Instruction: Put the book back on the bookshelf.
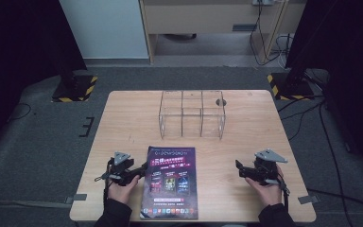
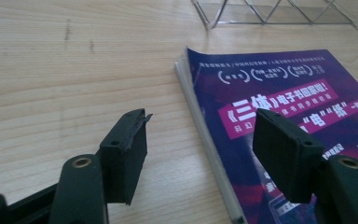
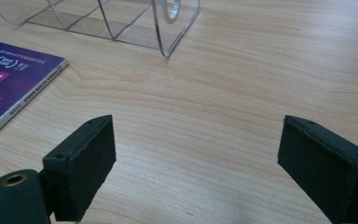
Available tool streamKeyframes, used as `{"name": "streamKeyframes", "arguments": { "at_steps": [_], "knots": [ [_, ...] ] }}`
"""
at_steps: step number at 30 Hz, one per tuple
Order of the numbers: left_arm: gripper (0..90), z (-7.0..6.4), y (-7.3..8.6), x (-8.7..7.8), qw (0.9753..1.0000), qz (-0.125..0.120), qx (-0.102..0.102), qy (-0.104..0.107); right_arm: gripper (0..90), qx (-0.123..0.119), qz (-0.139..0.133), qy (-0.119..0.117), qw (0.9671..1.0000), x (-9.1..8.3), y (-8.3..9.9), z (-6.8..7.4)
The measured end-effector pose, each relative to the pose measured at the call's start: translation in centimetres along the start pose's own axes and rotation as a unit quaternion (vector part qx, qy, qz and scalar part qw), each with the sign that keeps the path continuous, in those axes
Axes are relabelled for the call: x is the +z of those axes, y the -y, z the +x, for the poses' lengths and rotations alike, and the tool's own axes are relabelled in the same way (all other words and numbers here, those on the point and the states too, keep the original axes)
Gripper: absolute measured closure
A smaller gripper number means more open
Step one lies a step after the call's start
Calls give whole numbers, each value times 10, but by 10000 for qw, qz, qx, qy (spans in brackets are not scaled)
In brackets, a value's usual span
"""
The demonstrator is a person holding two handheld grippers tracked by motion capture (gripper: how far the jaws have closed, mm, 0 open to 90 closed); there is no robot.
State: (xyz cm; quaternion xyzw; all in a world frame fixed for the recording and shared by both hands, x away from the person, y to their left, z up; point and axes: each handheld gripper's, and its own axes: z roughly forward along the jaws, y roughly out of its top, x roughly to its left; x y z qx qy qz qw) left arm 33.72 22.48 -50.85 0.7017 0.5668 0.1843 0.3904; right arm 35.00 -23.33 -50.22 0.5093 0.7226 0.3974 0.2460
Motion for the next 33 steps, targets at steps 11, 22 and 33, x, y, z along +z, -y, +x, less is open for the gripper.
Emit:
{"name": "streamKeyframes", "arguments": {
  "at_steps": [11,22,33],
  "knots": [
    [358,-11,4,13,9997,208,52,78,112,-61,6,-101,9999,3,-2,10],
    [367,-16,5,21,9995,304,62,101,130,-153,-13,-425,9990,10,-8,33],
    [378,-17,6,27,9992,373,105,83,137,-295,33,-814,9962,18,-16,64]
  ]
}}
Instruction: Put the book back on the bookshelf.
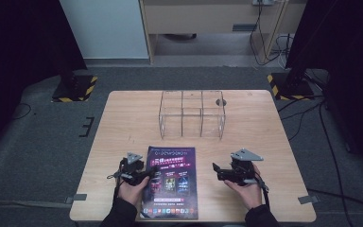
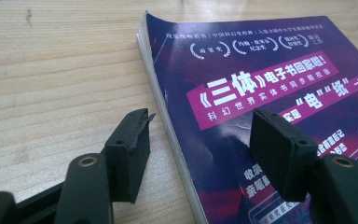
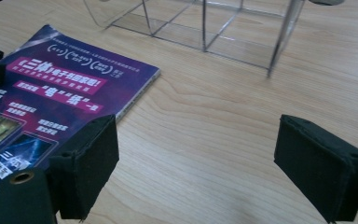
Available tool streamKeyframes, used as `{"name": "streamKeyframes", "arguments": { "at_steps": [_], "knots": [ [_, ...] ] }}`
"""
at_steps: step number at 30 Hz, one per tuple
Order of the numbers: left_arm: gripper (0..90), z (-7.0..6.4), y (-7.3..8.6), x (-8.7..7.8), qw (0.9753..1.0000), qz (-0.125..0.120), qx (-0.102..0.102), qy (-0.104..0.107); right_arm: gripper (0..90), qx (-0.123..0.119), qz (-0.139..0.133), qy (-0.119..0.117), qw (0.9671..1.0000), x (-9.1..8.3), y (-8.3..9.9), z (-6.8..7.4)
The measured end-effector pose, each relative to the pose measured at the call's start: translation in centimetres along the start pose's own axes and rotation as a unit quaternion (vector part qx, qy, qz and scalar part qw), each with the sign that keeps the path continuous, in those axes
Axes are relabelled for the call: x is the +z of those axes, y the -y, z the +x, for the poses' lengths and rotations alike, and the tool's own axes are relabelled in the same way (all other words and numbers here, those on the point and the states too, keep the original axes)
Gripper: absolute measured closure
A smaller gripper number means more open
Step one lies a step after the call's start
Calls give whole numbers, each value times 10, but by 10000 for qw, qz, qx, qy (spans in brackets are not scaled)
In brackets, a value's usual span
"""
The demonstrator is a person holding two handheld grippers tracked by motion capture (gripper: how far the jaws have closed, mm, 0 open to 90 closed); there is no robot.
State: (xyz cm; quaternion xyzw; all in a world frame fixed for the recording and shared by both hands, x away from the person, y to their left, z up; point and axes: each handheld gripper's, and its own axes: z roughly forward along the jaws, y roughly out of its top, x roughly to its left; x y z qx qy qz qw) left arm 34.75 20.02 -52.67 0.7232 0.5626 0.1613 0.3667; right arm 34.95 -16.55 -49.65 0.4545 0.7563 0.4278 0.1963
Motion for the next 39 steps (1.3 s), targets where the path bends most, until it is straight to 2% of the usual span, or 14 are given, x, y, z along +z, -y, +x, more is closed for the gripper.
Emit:
{"name": "streamKeyframes", "arguments": {
  "at_steps": [8,13,21,33,36,39],
  "knots": [
    [393,0,0,1,10000,-4,-7,50,143,-18,-29,-206,9998,10,-10,20],
    [397,-2,0,1,9999,-18,-5,138,149,-64,61,-286,9996,20,-12,31],
    [387,-3,1,2,9999,-46,37,142,172,-178,237,-438,9986,35,-10,50],
    [327,-6,3,4,9998,-123,119,141,172,-258,460,-599,9968,54,-1,68],
    [294,-5,3,5,9997,-141,190,50,172,-230,508,-614,9966,56,0,70],
    [280,-5,3,6,9997,-164,182,57,172,-206,524,-615,9965,58,2,71]
  ]
}}
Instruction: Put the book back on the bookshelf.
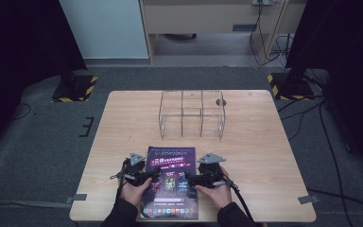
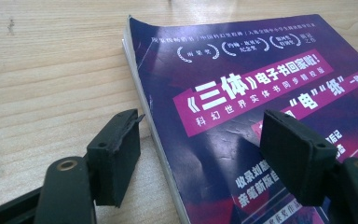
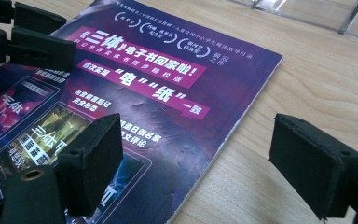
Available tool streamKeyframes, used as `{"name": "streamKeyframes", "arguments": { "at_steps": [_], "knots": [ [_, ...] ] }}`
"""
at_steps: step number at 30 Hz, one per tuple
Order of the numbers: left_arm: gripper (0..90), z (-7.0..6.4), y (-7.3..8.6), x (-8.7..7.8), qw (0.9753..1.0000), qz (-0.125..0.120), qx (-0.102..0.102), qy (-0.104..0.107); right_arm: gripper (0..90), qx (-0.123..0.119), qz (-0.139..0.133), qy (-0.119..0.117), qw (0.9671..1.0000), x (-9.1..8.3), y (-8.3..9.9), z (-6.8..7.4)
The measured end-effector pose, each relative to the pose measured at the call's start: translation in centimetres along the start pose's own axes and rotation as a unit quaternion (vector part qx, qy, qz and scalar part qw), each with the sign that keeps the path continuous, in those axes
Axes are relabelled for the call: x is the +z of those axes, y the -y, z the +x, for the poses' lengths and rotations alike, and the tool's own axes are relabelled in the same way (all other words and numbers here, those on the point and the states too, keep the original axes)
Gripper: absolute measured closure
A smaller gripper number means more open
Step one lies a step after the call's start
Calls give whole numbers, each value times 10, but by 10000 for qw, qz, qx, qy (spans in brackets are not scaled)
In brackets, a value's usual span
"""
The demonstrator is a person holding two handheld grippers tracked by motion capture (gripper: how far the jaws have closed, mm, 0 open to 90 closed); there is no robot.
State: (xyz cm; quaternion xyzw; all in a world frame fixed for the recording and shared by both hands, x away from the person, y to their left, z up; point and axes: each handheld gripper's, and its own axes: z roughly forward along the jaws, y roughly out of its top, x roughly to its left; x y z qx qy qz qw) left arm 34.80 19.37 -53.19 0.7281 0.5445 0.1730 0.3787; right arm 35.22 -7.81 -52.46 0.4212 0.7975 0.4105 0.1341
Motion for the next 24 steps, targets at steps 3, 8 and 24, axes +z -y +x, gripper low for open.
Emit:
{"name": "streamKeyframes", "arguments": {
  "at_steps": [3,8,24],
  "knots": [
    [282,-1,0,1,10000,-20,33,46,175,15,43,-24,10000,2,1,1],
    [286,-2,0,2,9999,-29,53,97,190,44,96,-127,9999,5,3,3],
    [281,-2,-1,5,9999,-101,-8,61,221,122,109,-288,9995,12,6,7]
  ]
}}
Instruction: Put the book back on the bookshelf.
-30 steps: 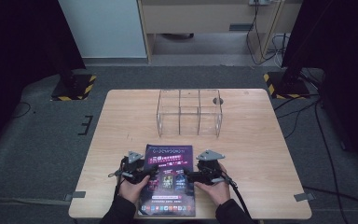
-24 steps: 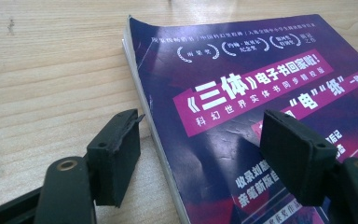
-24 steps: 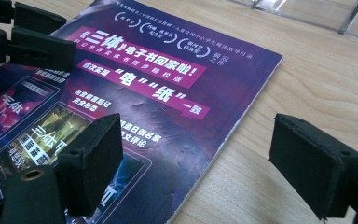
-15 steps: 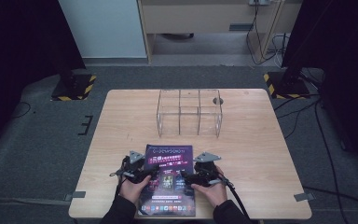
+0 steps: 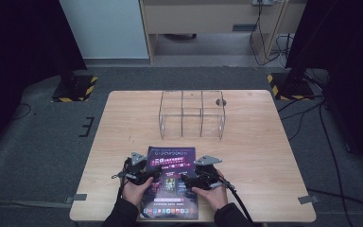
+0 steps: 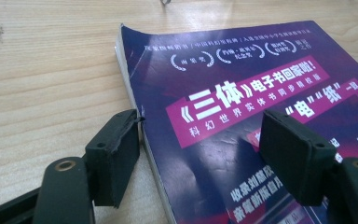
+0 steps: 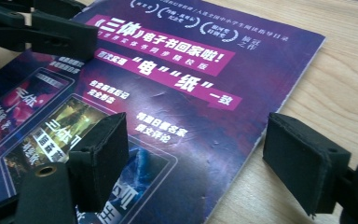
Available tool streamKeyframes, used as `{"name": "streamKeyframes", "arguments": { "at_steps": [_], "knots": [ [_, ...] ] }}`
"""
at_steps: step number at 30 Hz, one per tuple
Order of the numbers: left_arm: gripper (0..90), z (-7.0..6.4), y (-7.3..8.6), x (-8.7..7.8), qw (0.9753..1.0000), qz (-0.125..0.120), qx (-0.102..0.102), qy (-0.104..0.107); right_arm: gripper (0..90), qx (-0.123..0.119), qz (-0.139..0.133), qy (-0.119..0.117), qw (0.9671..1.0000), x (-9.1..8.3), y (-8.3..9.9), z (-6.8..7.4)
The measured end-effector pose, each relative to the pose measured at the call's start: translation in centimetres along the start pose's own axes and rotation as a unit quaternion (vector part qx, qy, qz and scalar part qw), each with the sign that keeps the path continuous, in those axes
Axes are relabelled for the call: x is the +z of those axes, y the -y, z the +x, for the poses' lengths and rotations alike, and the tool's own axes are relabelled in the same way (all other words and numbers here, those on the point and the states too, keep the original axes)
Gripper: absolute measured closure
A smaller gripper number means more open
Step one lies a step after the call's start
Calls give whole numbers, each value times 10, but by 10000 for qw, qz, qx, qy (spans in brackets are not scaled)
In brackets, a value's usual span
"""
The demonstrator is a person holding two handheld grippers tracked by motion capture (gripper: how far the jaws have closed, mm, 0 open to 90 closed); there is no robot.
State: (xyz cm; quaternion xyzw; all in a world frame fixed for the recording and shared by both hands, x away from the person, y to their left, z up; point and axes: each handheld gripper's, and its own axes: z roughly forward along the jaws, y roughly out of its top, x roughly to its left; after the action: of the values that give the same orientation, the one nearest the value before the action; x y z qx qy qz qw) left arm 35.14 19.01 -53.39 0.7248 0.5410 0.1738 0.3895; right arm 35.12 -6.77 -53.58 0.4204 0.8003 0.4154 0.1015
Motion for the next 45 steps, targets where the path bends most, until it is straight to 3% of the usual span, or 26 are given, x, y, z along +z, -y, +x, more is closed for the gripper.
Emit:
{"name": "streamKeyframes", "arguments": {
  "at_steps": [13,20,25,27,29,36,45],
  "knots": [
    [298,1,0,-1,9993,-39,-357,37,230,10,-4,-14,10000,0,0,0],
    [342,1,-1,-9,9991,-74,-421,46,256,-53,7,38,10000,-1,0,0],
    [378,2,-1,-19,9968,-460,-514,408,260,-108,13,33,9999,-1,0,-1],
    [389,2,-1,-21,9959,-556,-462,550,263,-119,12,30,9999,-1,0,-1],
    [374,3,-1,-20,9961,-521,-430,564,264,-144,23,11,9999,-1,0,-1],
    [368,10,3,-8,9986,-94,-405,324,270,-194,33,27,9998,-1,0,-2],
    [371,18,-3,3,9980,-187,-472,378,280,-225,5,29,9997,-1,1,-2]
  ]
}}
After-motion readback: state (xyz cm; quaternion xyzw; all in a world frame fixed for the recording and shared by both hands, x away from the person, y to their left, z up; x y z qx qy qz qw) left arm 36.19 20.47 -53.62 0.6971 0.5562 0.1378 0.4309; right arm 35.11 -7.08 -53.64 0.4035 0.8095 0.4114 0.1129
